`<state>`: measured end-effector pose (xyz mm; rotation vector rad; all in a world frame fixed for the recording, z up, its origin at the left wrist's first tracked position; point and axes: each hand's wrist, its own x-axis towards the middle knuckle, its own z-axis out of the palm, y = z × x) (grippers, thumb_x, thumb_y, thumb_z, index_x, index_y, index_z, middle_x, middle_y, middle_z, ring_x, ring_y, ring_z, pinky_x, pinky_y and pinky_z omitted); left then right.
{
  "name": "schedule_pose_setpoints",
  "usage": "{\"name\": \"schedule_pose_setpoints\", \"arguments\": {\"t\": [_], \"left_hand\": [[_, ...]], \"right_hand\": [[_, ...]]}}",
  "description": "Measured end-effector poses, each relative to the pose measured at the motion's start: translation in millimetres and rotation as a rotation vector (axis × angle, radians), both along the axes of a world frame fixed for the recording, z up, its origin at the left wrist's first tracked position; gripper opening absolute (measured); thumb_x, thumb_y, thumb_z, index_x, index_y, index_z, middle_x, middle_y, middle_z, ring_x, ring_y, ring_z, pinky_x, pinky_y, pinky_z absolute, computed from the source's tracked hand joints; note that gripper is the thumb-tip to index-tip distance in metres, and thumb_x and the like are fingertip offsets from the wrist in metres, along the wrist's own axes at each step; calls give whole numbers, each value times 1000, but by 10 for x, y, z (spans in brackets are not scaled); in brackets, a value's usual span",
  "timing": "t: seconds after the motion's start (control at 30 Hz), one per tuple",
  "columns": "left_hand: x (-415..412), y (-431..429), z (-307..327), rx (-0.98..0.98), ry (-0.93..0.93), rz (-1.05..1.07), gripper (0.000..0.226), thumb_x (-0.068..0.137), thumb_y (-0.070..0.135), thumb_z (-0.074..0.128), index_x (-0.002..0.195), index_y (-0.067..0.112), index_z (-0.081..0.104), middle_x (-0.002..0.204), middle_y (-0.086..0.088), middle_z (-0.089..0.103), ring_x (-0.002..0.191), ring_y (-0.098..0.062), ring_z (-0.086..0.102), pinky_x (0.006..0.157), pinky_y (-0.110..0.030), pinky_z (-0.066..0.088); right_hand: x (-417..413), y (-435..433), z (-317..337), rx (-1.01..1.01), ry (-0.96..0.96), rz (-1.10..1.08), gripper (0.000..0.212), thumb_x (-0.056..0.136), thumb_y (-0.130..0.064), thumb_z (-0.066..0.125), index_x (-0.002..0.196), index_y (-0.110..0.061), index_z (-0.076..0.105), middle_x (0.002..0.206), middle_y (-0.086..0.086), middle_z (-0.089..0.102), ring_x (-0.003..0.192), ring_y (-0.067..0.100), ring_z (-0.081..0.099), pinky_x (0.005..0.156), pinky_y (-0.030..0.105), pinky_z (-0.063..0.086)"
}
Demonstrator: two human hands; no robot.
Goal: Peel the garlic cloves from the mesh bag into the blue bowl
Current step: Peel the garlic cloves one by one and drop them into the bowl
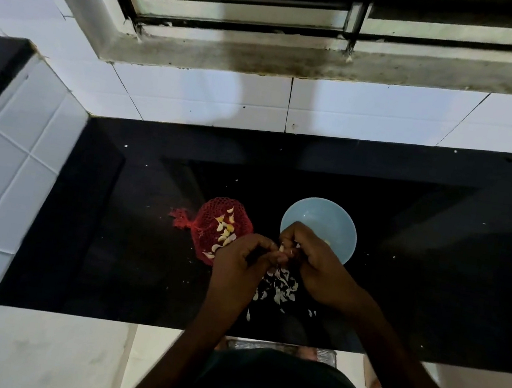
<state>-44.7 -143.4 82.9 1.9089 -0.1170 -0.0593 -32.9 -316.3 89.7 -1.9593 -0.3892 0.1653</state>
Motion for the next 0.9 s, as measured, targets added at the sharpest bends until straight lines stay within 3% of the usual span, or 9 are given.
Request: {"name": "schedule_pose_setpoints", "arguments": {"t": [0.07,0.17,0.27,0.37,0.6,0.77,0.9], "left_hand": [[8,-28,-39,-166,151,55,9,86,17,77,90,22,73,86,2,76,76,-14,74,75,-24,58],[10,-26,-46,-365,247,67,20,86,21,74,99,6,71,94,-13,76,81,-27,74,79,-36,61],[-9,17,-48,-452,299,71,23,93,23,66,105,4,71,99,-14,76,85,-28,73,83,-36,60],[-16,42,-65,-487,338,79,24,95,22,64,110,6,73,101,-12,77,89,-28,73,86,-36,60],[1,44,-52,-289,215,23,25,97,24,55,103,7,73,76,-2,76,73,-9,73,71,-12,51],[11,48,-105,-180,156,-80,25,105,22,47,102,10,68,82,-8,74,76,-14,72,74,-16,52],[17,100,-153,-63,101,-166,23,106,24,47,102,13,67,82,-5,73,79,-15,72,77,-23,52]], "right_hand": [[-10,35,-56,9,-25,-75,21,94,11,52,91,-8,48,90,0,52,81,11,50,70,24,43],[-50,108,-121,47,-53,-146,25,91,18,51,90,-6,48,91,3,49,81,11,51,68,24,46],[-88,103,-170,40,-75,-174,16,92,8,53,92,-8,50,95,0,50,87,16,54,72,29,48],[-114,52,-175,61,-44,-201,10,98,-3,60,97,-12,54,98,-2,53,90,16,57,76,22,48],[-114,-25,-132,56,-49,-214,13,99,-12,63,111,-15,65,110,-8,66,105,16,66,89,31,54],[-50,3,-76,42,-59,-175,21,93,-12,72,113,-17,71,107,-8,65,103,15,65,85,31,55],[-14,-35,-28,63,-52,-111,17,88,-14,78,104,-16,72,102,-6,66,98,19,66,81,37,56]]}}
